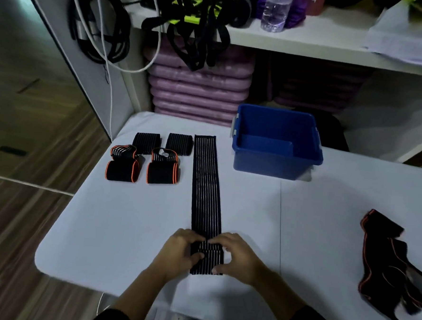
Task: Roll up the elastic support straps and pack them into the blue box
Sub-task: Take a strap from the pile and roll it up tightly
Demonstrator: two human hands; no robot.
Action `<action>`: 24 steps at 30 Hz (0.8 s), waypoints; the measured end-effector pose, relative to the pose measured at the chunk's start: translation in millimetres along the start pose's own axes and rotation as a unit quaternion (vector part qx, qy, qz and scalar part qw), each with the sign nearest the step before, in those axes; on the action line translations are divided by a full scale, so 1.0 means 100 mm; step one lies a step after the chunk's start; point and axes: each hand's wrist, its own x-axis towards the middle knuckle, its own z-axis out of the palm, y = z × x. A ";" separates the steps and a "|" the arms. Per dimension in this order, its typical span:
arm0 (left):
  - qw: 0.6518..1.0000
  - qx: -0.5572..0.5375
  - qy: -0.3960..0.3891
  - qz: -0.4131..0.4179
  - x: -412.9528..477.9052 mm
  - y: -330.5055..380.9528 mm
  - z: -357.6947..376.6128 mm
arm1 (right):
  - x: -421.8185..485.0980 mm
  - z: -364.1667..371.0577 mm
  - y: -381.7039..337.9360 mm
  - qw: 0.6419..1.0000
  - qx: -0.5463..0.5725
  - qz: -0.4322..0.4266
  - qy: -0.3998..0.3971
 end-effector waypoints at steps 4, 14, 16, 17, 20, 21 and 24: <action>0.999 0.041 -0.022 0.023 -0.14 -0.05 0.08 | -0.09 0.05 -0.01 0.998 -0.052 -0.024 0.030; 0.995 0.081 0.019 0.055 -0.22 -0.09 0.24 | -0.12 0.04 -0.05 0.991 -0.109 -0.065 0.032; 0.995 0.077 0.030 0.064 -0.21 -0.10 0.24 | -0.12 0.03 -0.04 0.990 -0.115 -0.070 0.041; 0.993 0.083 0.031 0.076 -0.20 -0.11 0.25 | -0.12 0.04 -0.03 0.989 -0.123 -0.070 0.040; 0.986 0.119 0.038 0.109 -0.20 -0.17 0.30 | -0.12 0.07 0.02 0.988 -0.129 -0.078 0.044; 0.984 0.130 0.042 0.114 -0.21 -0.18 0.31 | -0.11 0.07 0.02 0.987 -0.130 -0.081 0.045; 0.977 0.154 0.053 0.138 -0.20 -0.22 0.30 | -0.10 0.06 0.01 0.984 -0.154 -0.088 0.034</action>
